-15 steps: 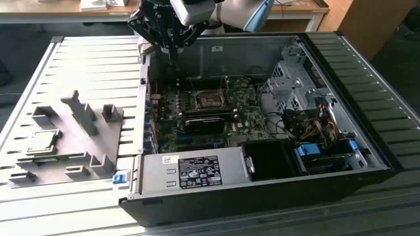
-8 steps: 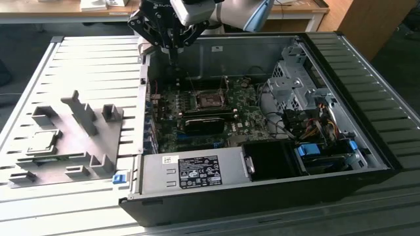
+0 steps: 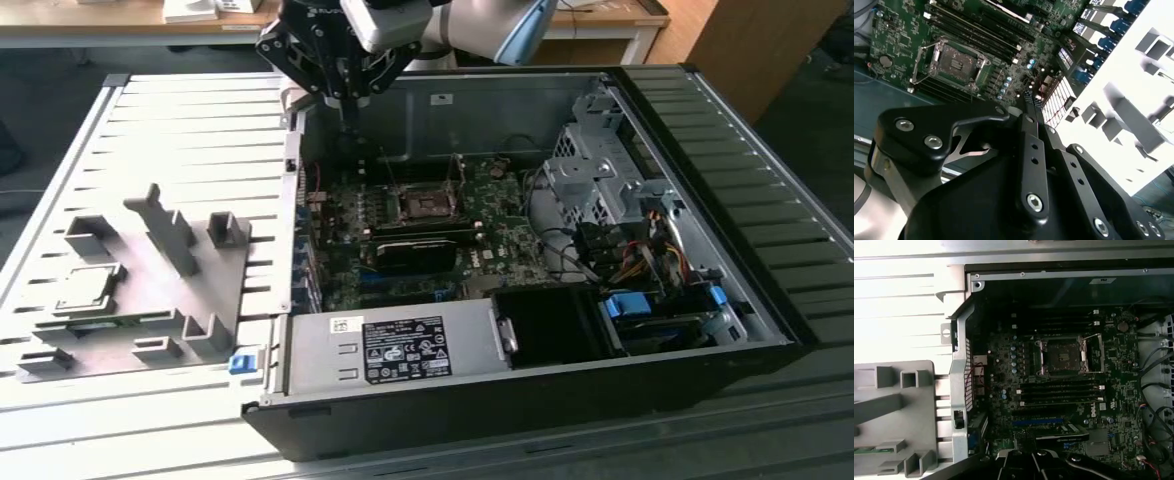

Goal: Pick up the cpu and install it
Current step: 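Reach for the cpu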

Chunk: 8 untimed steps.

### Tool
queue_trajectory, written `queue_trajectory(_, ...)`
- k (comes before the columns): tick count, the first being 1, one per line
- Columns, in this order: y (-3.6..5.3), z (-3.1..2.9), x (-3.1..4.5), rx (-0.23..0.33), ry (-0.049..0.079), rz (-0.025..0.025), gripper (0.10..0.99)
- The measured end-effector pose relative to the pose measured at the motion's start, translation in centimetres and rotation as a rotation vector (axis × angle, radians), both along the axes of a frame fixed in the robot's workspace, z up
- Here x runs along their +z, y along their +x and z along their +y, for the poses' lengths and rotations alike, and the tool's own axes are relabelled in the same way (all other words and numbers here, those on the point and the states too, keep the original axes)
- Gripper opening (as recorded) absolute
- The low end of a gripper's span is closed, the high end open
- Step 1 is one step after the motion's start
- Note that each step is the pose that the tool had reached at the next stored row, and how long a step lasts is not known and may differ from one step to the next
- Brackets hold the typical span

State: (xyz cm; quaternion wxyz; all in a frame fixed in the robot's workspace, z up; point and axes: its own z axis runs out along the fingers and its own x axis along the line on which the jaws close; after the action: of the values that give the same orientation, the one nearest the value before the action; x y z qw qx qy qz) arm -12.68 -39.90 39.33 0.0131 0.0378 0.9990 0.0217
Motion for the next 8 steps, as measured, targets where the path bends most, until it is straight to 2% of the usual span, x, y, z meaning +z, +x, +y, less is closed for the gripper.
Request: queue_trajectory(8, -0.84, 0.01, -0.01, 0.0, 0.0, 0.0, 0.106)
